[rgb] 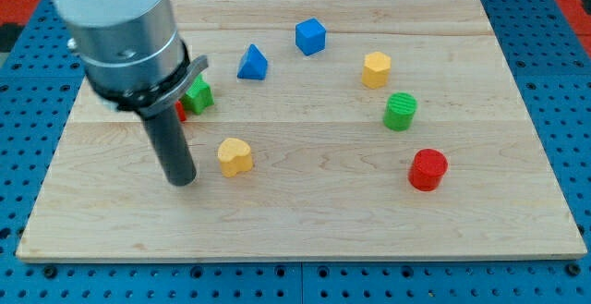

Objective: Move the red circle towards the green circle

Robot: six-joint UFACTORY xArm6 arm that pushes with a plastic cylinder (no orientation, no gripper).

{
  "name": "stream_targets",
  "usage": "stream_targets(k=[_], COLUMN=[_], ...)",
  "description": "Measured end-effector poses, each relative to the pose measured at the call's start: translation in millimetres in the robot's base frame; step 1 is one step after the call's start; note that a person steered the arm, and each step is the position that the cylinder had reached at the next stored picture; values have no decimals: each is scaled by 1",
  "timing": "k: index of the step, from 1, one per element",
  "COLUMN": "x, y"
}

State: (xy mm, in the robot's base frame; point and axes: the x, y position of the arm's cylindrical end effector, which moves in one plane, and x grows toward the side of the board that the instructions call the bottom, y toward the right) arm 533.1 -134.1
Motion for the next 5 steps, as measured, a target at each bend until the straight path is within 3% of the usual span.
stream_targets(k=[2, 3, 4, 5], x=[-17, -35, -5, 28], y=[96, 100, 117, 196])
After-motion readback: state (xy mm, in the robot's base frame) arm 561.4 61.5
